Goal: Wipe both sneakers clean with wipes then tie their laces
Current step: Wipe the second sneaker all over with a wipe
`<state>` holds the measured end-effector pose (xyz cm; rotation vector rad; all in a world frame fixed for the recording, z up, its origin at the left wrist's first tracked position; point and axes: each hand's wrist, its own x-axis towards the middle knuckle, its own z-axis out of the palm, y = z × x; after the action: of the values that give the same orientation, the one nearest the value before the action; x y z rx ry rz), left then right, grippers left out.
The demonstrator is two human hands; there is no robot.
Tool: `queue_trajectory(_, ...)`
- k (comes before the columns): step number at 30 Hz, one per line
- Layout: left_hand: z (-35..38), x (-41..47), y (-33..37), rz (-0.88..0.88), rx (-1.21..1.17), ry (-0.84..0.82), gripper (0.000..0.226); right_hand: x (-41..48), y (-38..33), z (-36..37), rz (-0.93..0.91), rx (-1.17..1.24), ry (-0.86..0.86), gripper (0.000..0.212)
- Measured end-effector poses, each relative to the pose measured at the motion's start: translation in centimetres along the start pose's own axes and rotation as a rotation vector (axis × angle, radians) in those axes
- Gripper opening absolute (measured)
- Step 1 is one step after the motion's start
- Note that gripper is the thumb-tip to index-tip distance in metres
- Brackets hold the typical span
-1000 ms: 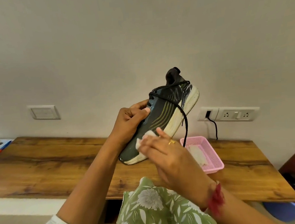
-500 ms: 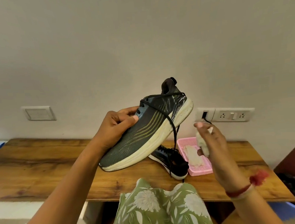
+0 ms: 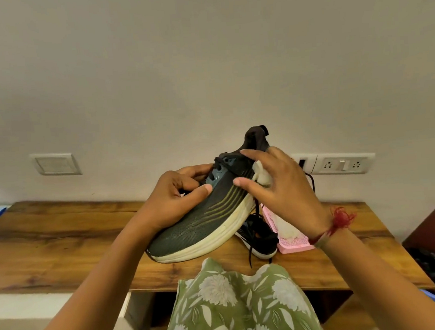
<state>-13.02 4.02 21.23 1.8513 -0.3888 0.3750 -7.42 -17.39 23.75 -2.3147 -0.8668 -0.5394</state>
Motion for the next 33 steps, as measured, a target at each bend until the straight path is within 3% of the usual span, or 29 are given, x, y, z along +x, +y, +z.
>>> queue_trajectory(4,0.0,-0.1,-0.4,0.002,0.044,-0.008,0.037,0.4,-0.1,0.0,-0.138,-0.102,0.137,0.028)
queue_trajectory(7,0.1,-0.2,-0.6,-0.011,0.039,-0.017,0.034,0.4,-0.2,0.0,-0.265,-0.313,0.178,0.011)
queue_trajectory(15,-0.3,-1.0,-1.0,-0.085,0.047,-0.05,0.024,1.5,2.4,-3.0,-0.134,-0.611,0.135,0.01)
queue_trajectory(19,-0.6,-1.6,-1.2,-0.105,0.033,-0.077,0.034,4.3,4.0,-6.1,-0.039,-0.567,0.07,0.017)
queue_trajectory(22,0.2,-2.0,-0.5,-0.088,-0.066,-0.178,0.024,7.0,4.0,-5.8,-0.151,-0.566,0.08,0.015)
queue_trajectory(25,1.1,-2.6,0.2,-0.039,-0.149,-0.287,0.032,9.1,4.2,-4.2,-0.259,-0.505,0.052,0.01)
queue_trajectory(33,0.5,-2.9,0.1,-0.037,-0.141,-0.301,0.03,10.6,5.1,-0.9,-0.115,-0.199,-0.378,0.021)
